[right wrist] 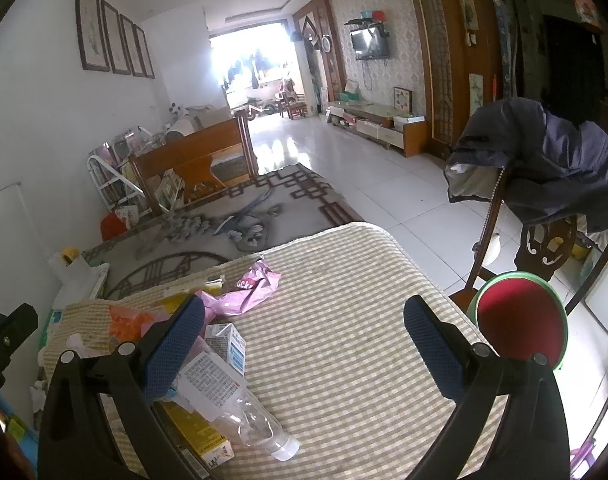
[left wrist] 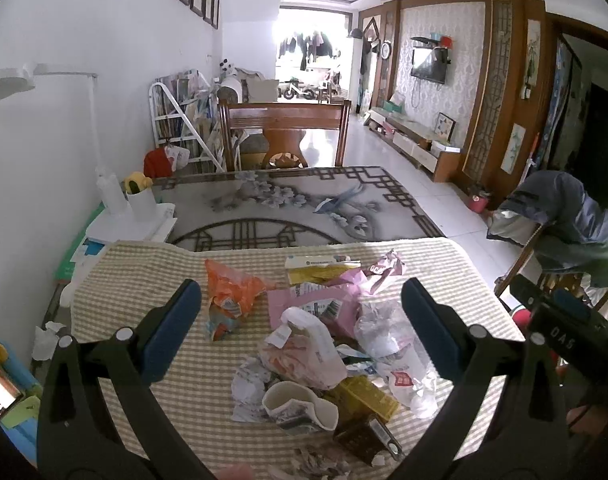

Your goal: Collect trash

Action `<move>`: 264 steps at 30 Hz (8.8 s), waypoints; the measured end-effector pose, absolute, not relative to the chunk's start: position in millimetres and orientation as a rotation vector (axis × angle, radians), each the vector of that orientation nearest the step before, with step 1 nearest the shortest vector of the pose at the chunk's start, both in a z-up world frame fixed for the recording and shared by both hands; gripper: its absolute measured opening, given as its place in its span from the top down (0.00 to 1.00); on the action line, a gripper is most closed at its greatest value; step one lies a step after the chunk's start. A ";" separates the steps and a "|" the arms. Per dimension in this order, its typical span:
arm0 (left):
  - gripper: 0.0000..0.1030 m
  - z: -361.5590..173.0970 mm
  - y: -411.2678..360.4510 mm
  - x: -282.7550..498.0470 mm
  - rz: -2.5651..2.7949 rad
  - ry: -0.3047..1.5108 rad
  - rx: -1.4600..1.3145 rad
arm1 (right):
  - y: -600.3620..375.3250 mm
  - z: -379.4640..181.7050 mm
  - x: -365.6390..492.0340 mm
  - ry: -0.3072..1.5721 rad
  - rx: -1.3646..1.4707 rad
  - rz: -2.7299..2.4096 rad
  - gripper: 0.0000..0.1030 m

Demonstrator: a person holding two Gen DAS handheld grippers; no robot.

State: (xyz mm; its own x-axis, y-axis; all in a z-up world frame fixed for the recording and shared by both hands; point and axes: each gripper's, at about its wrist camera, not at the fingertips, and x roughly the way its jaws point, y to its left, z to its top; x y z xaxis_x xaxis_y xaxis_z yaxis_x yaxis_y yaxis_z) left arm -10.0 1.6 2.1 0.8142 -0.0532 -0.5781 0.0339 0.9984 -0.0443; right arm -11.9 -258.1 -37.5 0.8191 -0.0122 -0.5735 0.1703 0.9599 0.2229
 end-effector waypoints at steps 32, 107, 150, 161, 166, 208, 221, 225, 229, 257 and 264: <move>0.05 -16.7 16.4 -6.7 -0.026 0.668 -0.052 | -246.3 -48.4 -6.9 0.666 0.231 -0.076 0.07; 0.65 -76.0 117.1 -63.5 -0.184 0.880 -0.219 | -120.4 -147.3 -23.1 1.141 -0.015 0.519 0.51; 0.61 -147.3 -454.5 45.2 -0.860 1.118 0.063 | -623.4 -139.3 -81.4 0.945 0.532 -0.273 0.80; 0.36 -139.4 -473.4 51.1 -0.780 1.091 0.088 | -644.2 -160.2 -66.1 0.989 0.542 -0.208 0.80; 0.36 -121.6 -456.6 51.7 -0.743 1.050 0.078 | -637.5 -177.3 -48.7 1.037 0.529 -0.151 0.80; 0.34 -61.4 -169.9 -21.4 -0.526 0.885 -0.035 | -401.2 -93.5 -20.0 0.904 0.331 0.067 0.45; 0.31 -98.0 8.3 -51.3 -0.241 0.982 -0.039 | -252.9 -85.0 -14.6 0.876 0.249 0.230 0.45; 0.31 -122.6 31.0 -48.1 -0.232 1.059 -0.085 | -229.8 -79.5 -13.2 0.870 0.198 0.256 0.45; 0.31 -141.6 34.1 -39.9 -0.266 1.118 -0.140 | -208.0 -69.9 -13.4 0.860 0.166 0.309 0.45; 0.50 -164.8 62.3 -34.2 -0.286 1.140 -0.154 | -120.2 -64.2 97.8 1.008 -0.132 0.512 0.34; 0.36 -170.6 60.5 -32.8 -0.295 1.157 -0.152 | -75.2 -101.8 139.8 1.136 -0.465 0.582 0.31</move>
State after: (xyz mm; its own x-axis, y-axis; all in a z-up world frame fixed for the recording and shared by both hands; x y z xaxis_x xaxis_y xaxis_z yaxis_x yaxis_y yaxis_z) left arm -32.8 60.5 -170.6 0.3691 -0.3066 -0.8774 0.1508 0.9513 -0.2689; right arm 139.8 -75.2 -101.8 0.3032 0.1928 -0.9332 -0.6443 0.7630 -0.0517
